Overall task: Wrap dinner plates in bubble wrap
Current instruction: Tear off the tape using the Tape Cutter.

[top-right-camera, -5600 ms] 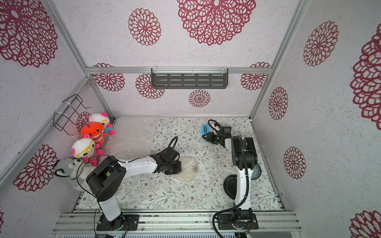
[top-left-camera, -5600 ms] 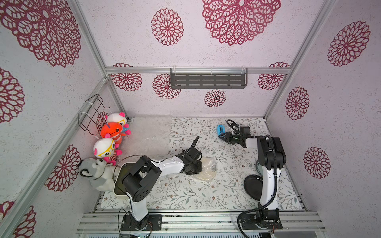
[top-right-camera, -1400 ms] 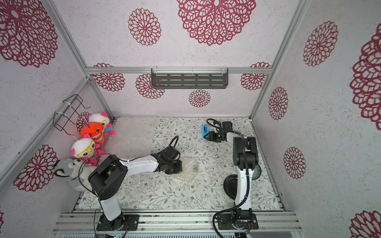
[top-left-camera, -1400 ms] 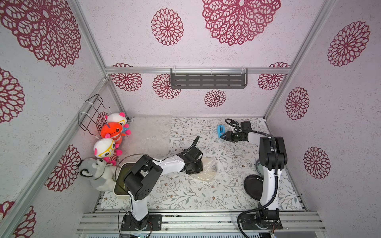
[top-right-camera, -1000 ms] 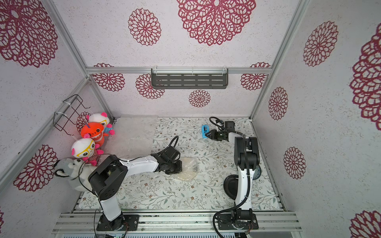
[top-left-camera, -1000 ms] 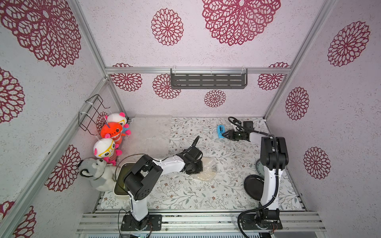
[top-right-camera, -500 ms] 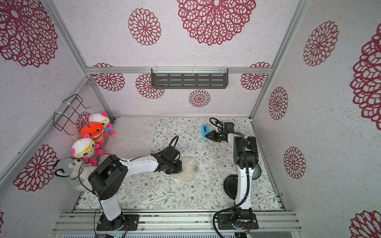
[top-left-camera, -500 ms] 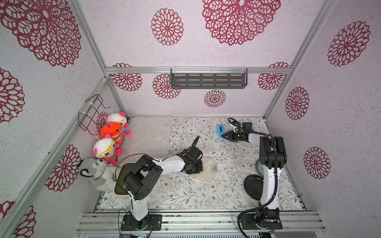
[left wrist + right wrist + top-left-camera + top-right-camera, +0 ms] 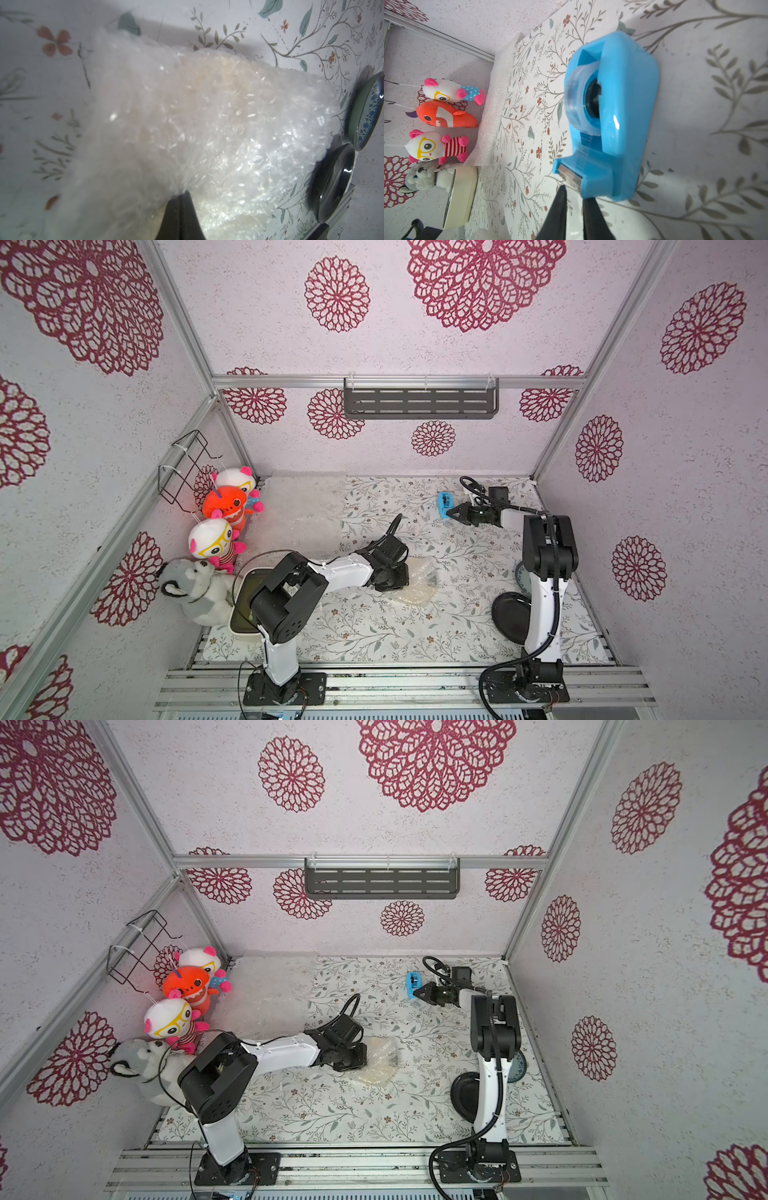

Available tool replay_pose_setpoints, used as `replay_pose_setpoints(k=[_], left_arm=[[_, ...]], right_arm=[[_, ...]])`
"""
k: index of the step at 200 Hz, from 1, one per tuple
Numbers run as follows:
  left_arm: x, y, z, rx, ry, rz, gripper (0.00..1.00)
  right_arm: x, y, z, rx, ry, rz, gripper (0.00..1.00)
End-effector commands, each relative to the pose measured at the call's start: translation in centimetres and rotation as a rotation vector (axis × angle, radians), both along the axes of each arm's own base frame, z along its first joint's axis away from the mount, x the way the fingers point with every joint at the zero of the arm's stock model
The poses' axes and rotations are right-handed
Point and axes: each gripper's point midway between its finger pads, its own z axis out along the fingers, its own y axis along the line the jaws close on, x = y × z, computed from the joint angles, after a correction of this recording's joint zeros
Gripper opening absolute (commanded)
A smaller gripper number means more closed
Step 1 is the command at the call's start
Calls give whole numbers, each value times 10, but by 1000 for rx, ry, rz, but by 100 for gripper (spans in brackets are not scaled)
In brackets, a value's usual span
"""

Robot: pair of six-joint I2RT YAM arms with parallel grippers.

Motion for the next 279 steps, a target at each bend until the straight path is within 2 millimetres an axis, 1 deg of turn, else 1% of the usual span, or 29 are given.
replay_pose_setpoints(k=[1,32,59,105,176,193,203,215,232,239,250,255,268,279], left_arm=[[-9,11,-22,62,60,-3,0],[-9,11,-22,62,60,-3,0],[-9,11,-22,61,58,-3,0],[-9,11,-22,59,57,-5,0],[-9,9,-22,51,54,-7,0],[-9,10,-22,50,53,-7,0],[-9,10,-21,48,51,-6,0],[-9,10,-21,48,50,-5,0],[-8,9,-20,44,47,-9,0],[-8,8,-19,43,44,-11,0],[-7,7,-18,40,40,-14,0],[-7,7,-18,38,39,-16,0],[-7,5,-17,25,37,-22,0],[-8,3,-17,16,35,-25,0]], right_arm=[[10,-1,16,21,-52,-5,15],[12,-3,13,21,-26,-29,8],[11,-6,-2,1,46,-48,0],[1,-9,-32,20,209,-114,0],[-5,-14,-44,16,330,-183,0],[-6,-14,-46,17,334,-183,0],[-5,-12,-40,30,314,-174,0],[-3,-11,-25,31,268,-157,0],[-3,-13,7,3,174,-134,0],[-5,-13,25,-8,128,-121,0],[-15,-14,46,-35,68,-102,0],[-21,-13,60,-47,28,-91,0],[-44,-13,79,-86,-39,-69,0],[-67,-13,93,-116,-86,-54,0]])
